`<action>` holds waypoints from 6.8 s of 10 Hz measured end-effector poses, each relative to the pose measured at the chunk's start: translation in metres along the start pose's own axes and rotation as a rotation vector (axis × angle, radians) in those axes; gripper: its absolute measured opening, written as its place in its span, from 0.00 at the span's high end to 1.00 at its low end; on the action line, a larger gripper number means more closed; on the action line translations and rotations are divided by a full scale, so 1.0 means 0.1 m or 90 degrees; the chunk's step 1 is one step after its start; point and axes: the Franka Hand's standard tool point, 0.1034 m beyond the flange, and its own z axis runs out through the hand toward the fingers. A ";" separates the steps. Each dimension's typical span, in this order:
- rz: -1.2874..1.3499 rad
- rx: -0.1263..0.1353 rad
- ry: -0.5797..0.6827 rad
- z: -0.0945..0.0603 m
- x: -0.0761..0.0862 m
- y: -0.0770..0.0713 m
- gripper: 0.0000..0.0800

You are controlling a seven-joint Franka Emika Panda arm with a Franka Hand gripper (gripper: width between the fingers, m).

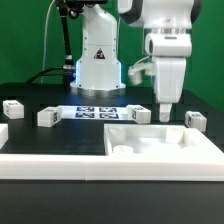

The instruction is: Assemble one leg

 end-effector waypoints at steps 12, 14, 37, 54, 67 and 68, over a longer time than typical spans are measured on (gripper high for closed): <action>0.565 0.004 0.044 0.10 0.57 -0.47 0.19; 0.664 0.015 0.048 0.11 0.59 -0.47 0.19; 0.837 0.377 -0.437 0.24 0.83 -0.60 0.19; 0.841 0.378 -0.458 0.44 0.85 -0.74 0.64; 0.807 0.269 -0.240 -0.26 0.51 -0.08 0.64; 0.814 0.243 -0.208 -0.33 0.50 -0.03 0.64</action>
Offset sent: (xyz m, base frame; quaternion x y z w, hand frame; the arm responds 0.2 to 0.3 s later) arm 0.0000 0.0000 0.0000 0.0000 0.0000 0.0000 1.0000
